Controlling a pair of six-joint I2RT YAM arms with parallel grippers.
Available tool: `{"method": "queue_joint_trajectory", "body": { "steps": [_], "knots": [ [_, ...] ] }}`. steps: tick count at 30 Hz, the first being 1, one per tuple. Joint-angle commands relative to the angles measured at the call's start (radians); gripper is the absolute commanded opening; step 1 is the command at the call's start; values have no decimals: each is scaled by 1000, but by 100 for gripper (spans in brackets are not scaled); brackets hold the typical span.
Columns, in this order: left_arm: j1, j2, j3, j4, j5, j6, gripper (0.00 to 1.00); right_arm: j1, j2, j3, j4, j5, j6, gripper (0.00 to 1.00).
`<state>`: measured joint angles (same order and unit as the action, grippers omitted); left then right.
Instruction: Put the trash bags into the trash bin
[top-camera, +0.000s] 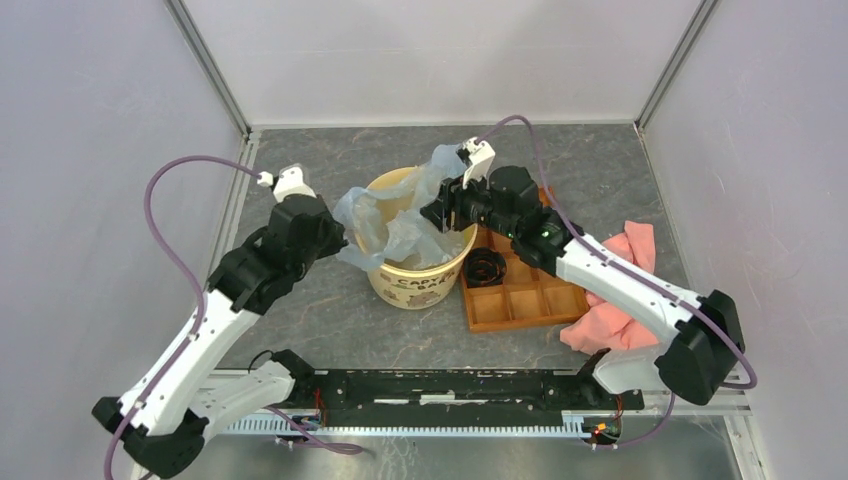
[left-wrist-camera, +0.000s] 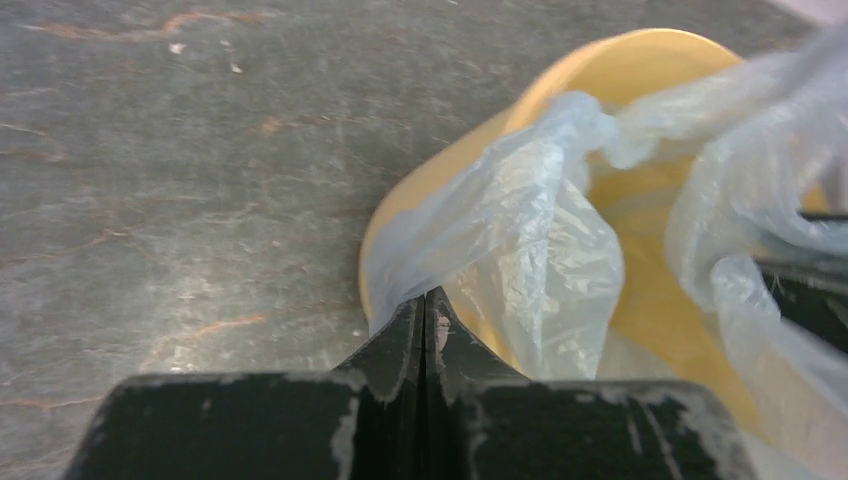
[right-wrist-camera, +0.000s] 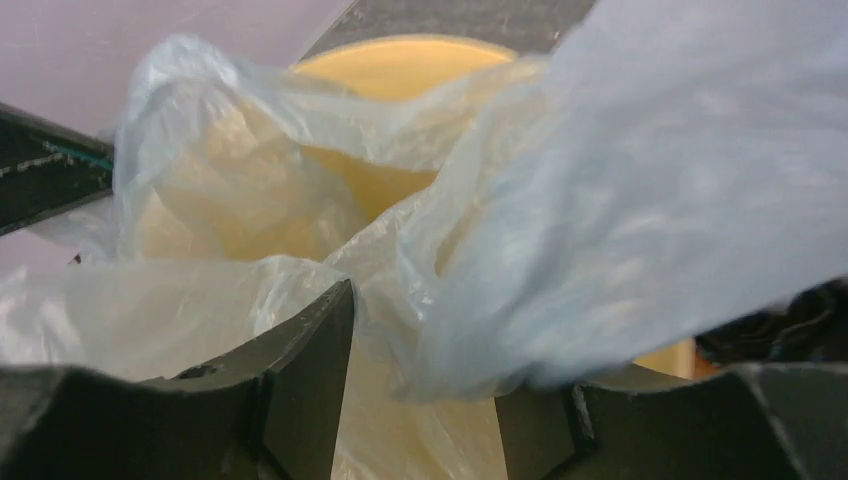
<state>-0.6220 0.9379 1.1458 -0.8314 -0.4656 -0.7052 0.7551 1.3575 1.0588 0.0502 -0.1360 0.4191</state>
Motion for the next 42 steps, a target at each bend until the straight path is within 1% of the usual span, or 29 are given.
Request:
{"method": "queue_joint_trajectory", "body": {
  "steps": [1,5,7,9,12,14,15,18,21,22,24,26,31,32,33,34,35,36,37,39,40,42],
  "knots": [
    [13,-116,-38,71,158,23,2,3,-73,180,-211,54,-187,61],
    [13,-181,-113,106,332,-34,2,2,-129,222,-335,90,-232,82],
    [13,-209,-138,125,381,-60,3,3,-154,239,-378,87,-242,87],
    [13,-229,-138,115,383,-71,3,3,-181,241,-402,81,-236,90],
    [13,-245,-116,61,324,-73,4,8,-204,236,-401,29,-186,92],
    [13,-250,-118,52,307,-74,4,46,-203,239,-383,2,-150,92],
    [13,-250,-121,54,314,-79,4,79,-198,247,-380,13,-145,93],
    [13,-252,-131,61,349,-85,4,156,-154,304,-417,123,-179,93],
    [12,-277,-140,50,350,-90,4,174,-82,398,-531,350,-216,94],
    [13,-285,-143,44,350,-92,4,175,-67,414,-543,417,-220,94],
    [13,-295,-144,31,356,-97,4,174,-65,406,-519,515,-223,95],
    [13,-303,-145,21,364,-106,7,175,-67,378,-457,555,-215,94],
    [13,-325,-144,0,393,-136,26,169,-44,329,-319,527,-157,88],
    [13,-330,-139,-4,403,-143,29,166,-42,318,-298,523,-143,83],
    [13,-336,-134,-11,409,-152,33,166,-41,308,-280,523,-127,78],
    [13,-342,-127,-20,414,-163,42,166,-41,298,-270,529,-110,75],
    [13,-350,-122,-29,419,-182,54,165,-44,279,-258,540,-92,74],
    [13,-360,-123,-32,431,-194,65,164,-50,262,-247,551,-79,75],
    [12,-371,-130,-28,451,-212,75,164,-57,243,-236,557,-68,78],
    [13,-408,-170,13,517,-263,93,156,-74,198,-219,558,-69,85],
    [13,-422,-202,49,558,-286,99,150,-79,183,-216,547,-71,89],
    [13,-440,-271,132,634,-327,100,111,-82,151,-190,453,-71,91]
  ]
}}
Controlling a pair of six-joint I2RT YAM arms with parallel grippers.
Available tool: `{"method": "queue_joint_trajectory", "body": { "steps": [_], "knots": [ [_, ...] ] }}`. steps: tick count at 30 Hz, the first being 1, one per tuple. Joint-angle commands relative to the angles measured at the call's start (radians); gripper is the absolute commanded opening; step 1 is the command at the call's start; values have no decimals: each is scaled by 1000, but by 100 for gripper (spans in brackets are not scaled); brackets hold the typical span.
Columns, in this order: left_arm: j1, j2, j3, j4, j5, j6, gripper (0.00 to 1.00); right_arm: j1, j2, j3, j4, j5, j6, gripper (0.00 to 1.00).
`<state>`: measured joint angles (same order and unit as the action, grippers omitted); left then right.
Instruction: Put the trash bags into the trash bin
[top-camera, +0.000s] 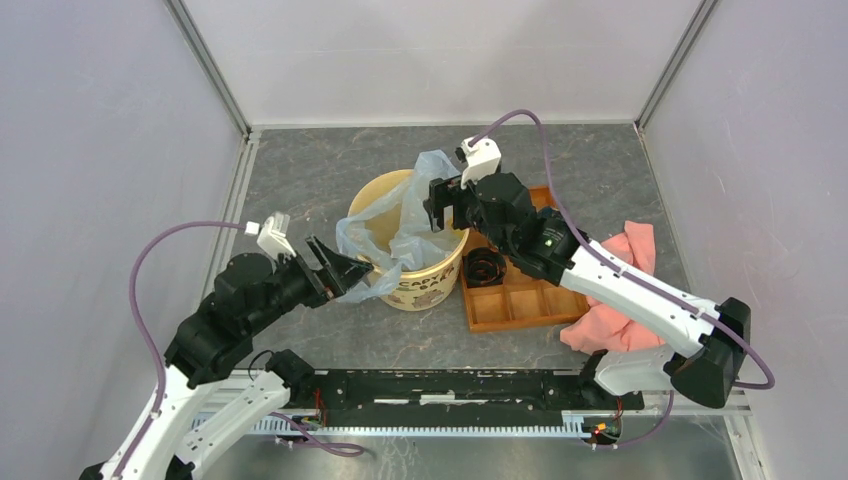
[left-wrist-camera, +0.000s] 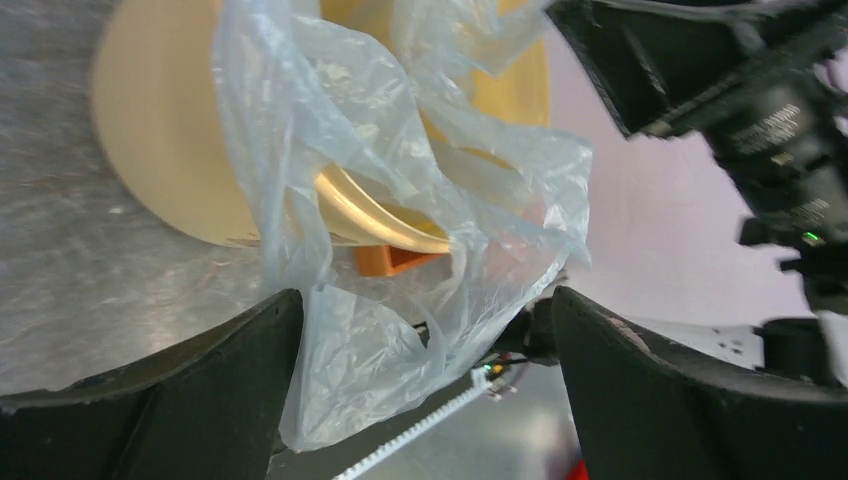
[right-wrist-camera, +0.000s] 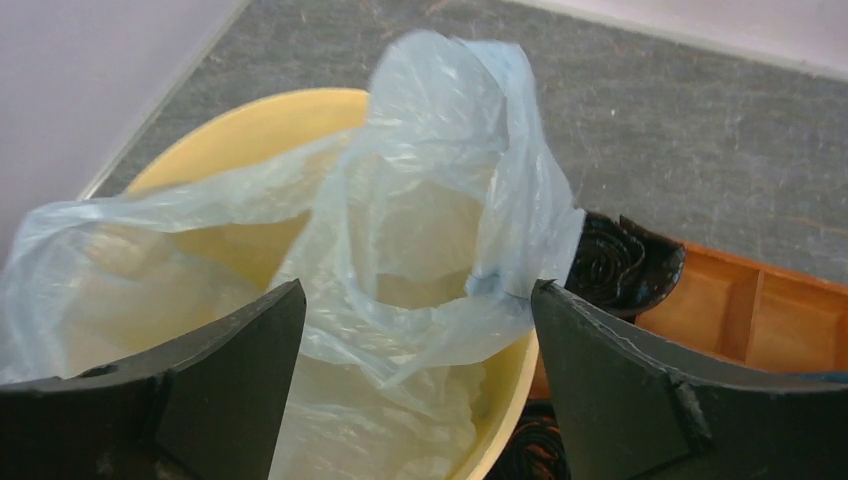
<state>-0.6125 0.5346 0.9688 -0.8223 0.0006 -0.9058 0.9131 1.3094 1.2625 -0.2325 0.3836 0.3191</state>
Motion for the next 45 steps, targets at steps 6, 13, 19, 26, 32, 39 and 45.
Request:
{"method": "queue_joint_trajectory", "body": {
  "steps": [6,13,19,26,32,39,45],
  "knots": [
    [3,-10,-215,217,206,-162,98,-111,-19,-73,93,-202,-10,82],
    [3,7,-275,266,126,-162,69,-129,-15,-152,200,-271,-14,73],
    [3,85,-188,108,-166,-34,56,-128,66,-127,315,-359,39,40],
    [14,214,10,-105,-423,127,40,-128,105,-149,410,-369,152,31],
    [14,148,63,-186,-465,151,40,-155,33,-133,381,-299,54,17],
    [14,146,-1,-163,-429,127,34,-178,4,-58,290,-306,-15,1],
    [13,142,112,-292,-477,118,23,-221,-19,-5,235,-381,-24,1]
  ]
}}
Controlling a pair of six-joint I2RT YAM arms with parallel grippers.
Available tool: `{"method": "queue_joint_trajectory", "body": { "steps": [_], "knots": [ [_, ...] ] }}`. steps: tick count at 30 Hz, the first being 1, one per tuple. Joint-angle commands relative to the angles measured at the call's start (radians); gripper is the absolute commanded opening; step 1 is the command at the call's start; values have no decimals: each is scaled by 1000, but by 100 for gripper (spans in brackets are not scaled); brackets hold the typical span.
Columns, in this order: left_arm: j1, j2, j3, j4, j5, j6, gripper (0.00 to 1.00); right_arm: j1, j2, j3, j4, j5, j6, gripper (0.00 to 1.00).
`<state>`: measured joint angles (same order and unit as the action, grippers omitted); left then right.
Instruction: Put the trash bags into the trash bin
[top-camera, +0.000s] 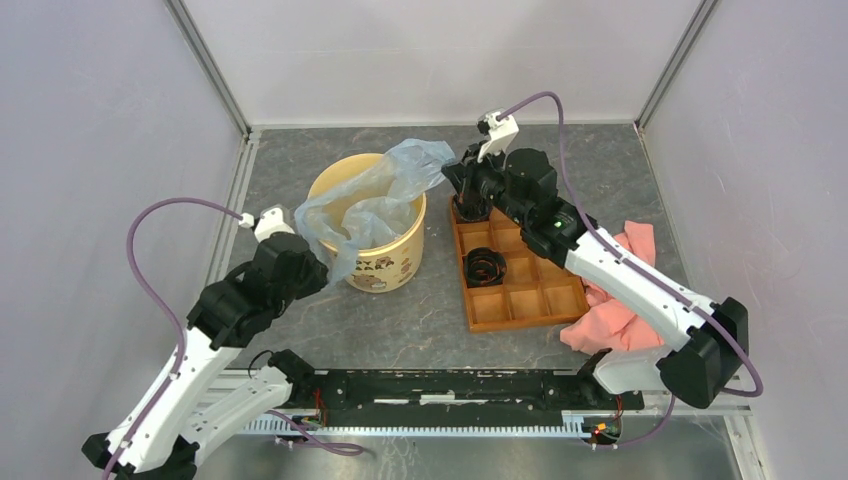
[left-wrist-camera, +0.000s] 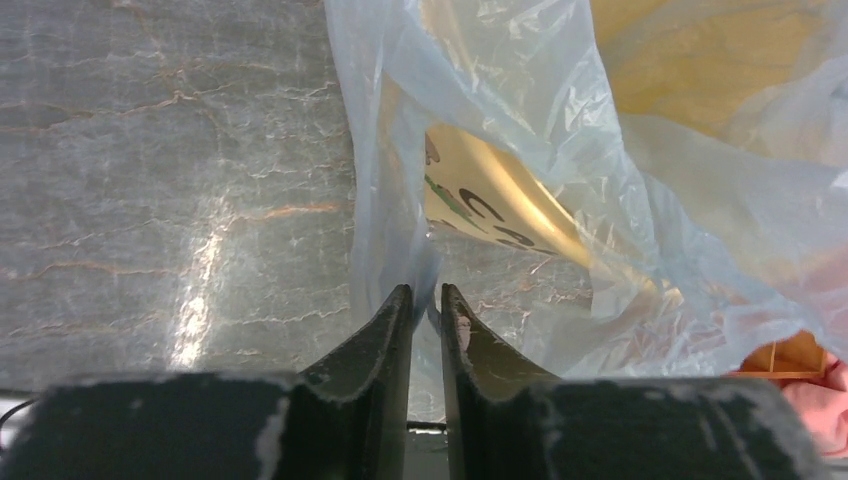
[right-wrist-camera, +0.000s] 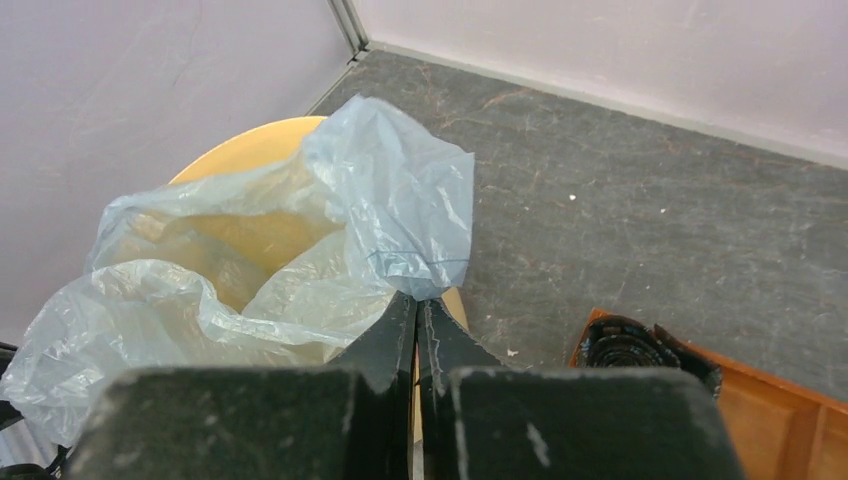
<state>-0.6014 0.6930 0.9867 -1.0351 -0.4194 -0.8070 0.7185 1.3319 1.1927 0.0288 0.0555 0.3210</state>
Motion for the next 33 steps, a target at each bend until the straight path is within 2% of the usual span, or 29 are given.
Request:
{"method": "queue_joint_trajectory", "body": {
  "steps": [1,8,17,20,25,28,31,33],
  "knots": [
    [2,-25,110,-103,-61,14,20,-31,-41,68,-26,-90,-26,1],
    [2,-59,132,-237,-164,-6,2,-111,15,162,-163,-280,-119,0],
    [3,-31,162,-288,-344,3,2,-264,63,153,-180,-522,-146,0],
    [2,-25,162,-297,-373,-5,2,-332,80,102,-147,-576,-137,0],
    [3,-49,147,-370,-424,-151,2,-388,102,8,-36,-697,-54,0],
    [2,-105,113,-318,-381,-166,2,-389,110,2,-36,-707,-49,0],
    [1,-174,56,-194,-239,-109,2,-387,103,3,-78,-627,-46,2],
    [1,-190,16,-90,-70,-72,2,-372,100,6,-86,-647,-7,19]
  ]
}}
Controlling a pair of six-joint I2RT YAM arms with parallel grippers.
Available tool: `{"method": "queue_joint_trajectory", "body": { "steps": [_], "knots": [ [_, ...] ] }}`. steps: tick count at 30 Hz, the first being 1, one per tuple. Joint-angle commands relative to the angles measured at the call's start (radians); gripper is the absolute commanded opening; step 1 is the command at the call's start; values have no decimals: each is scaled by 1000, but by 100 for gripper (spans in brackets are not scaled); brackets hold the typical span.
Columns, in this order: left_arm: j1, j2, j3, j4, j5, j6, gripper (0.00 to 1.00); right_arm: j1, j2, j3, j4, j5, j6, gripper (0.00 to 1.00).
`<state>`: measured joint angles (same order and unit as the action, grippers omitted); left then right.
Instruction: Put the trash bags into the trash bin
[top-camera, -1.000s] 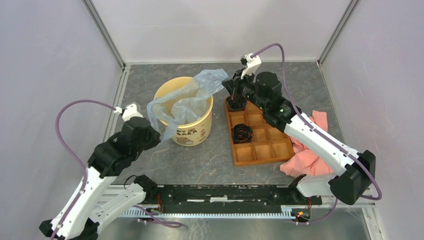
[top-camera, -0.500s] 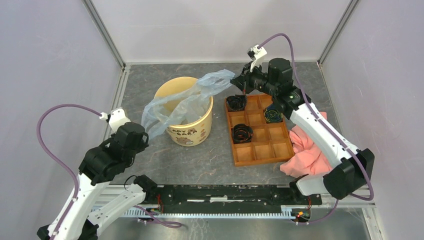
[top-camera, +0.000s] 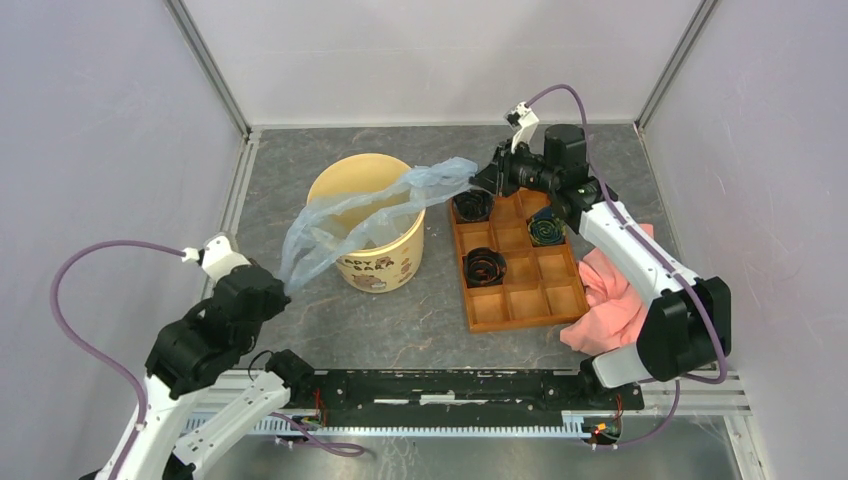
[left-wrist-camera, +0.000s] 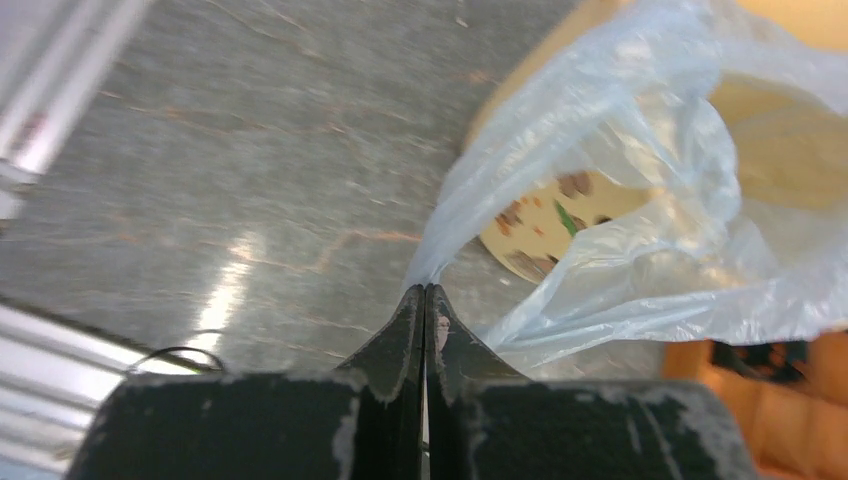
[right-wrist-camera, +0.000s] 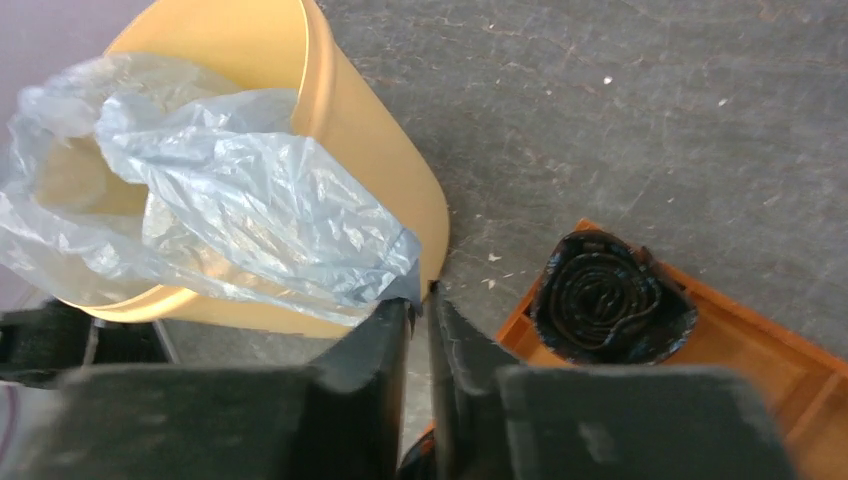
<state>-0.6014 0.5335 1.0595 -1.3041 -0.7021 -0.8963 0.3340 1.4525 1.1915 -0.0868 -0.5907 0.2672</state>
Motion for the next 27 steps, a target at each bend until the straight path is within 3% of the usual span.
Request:
{"method": "queue_joint_trajectory", "body": {
  "steps": [1,5,10,14,18,22,27],
  "knots": [
    [2,-36,-79,230,312,30,2,31,-25,17,11,2,48,28],
    [2,-36,-109,286,411,17,2,93,-96,59,-123,171,18,64],
    [1,-39,-134,292,374,-20,4,189,-208,-33,-88,259,100,92],
    [0,-22,-211,408,395,-61,4,284,-228,-107,47,230,213,98],
    [1,5,-292,546,480,-71,2,342,-184,-85,79,262,365,98],
    [1,3,-321,526,495,-74,2,370,-198,-153,179,402,492,98],
    [1,-58,-316,406,425,-112,2,346,-140,-95,169,546,469,89]
  ]
}}
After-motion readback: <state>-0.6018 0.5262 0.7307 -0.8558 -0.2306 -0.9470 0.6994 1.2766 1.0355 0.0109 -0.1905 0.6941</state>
